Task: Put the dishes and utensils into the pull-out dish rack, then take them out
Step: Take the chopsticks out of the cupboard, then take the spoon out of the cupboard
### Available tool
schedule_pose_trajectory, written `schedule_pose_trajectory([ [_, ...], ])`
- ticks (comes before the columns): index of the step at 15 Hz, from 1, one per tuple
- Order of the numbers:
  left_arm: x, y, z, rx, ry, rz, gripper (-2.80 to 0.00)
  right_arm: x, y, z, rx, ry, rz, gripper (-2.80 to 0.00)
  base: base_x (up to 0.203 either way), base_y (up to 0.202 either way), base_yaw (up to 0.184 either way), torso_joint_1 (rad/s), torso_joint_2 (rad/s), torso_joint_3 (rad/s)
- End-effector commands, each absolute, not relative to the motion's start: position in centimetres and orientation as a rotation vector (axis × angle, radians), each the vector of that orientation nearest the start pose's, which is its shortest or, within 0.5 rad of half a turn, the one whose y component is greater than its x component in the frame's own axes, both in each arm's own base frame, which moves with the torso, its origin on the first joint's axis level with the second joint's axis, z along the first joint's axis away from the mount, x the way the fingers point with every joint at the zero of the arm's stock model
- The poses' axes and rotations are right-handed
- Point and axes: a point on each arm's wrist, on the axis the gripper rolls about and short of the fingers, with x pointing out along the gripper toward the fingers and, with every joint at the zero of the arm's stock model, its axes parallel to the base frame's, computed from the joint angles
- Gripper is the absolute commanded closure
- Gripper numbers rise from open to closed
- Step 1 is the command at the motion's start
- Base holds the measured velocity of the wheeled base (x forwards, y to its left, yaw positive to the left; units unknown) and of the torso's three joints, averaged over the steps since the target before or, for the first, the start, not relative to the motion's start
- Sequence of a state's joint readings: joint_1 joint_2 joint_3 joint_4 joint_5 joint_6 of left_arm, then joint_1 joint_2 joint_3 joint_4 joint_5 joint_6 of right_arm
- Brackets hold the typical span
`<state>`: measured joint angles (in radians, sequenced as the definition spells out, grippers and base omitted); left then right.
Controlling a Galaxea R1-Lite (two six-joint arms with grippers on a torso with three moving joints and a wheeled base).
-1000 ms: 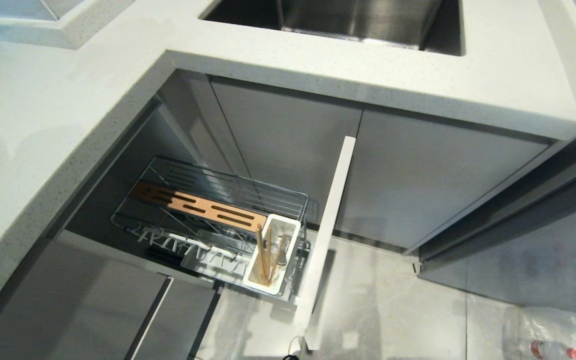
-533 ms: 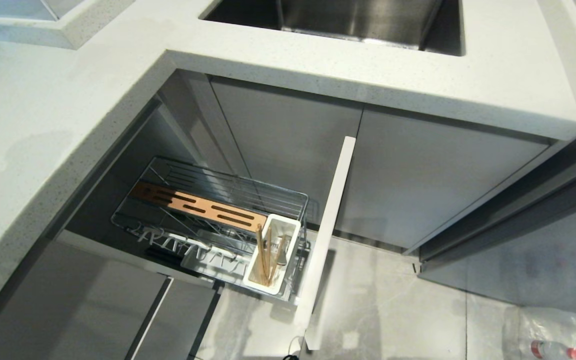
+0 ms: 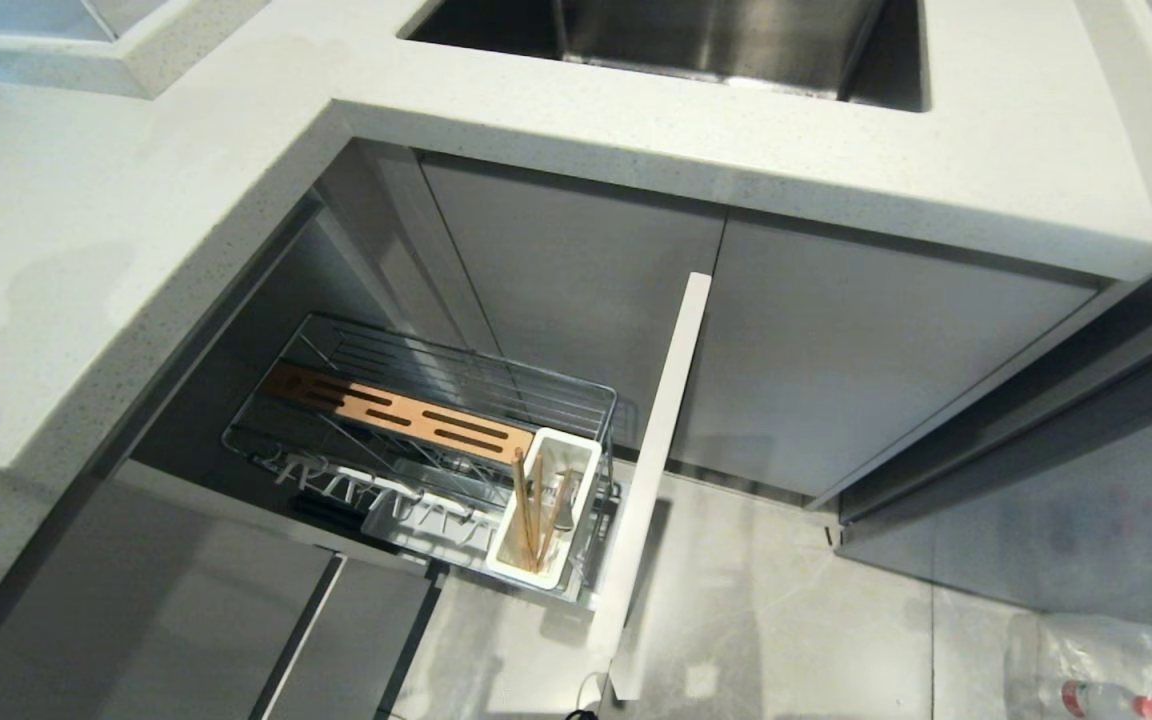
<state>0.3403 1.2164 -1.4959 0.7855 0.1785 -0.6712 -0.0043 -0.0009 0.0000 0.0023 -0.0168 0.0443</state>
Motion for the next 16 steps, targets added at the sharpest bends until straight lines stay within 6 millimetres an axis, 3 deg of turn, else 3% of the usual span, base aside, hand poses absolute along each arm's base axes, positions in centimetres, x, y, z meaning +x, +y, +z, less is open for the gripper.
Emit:
schedule_pose_trajectory([
  [1,13.6,5.3,35.1,-0.69,0.347,0.666,0.0,-2.3,0.0,7.5,0.044,0.004,-0.022,0.0,0.0,0.0,0.0,0.0,0.0,0.0],
  [5,15.3,6.2,35.3,-0.696,0.354,0.68,0.0,-2.3,0.0,7.5,0.044,0.004,-0.022,0.0,0.0,0.0,0.0,0.0,0.0,0.0],
  [16,15.5,6.7,34.7,-0.782,0.353,0.727,0.0,-2.3,0.0,7.5,0.044,0.004,-0.022,0.0,0.0,0.0,0.0,0.0,0.0,0.0],
])
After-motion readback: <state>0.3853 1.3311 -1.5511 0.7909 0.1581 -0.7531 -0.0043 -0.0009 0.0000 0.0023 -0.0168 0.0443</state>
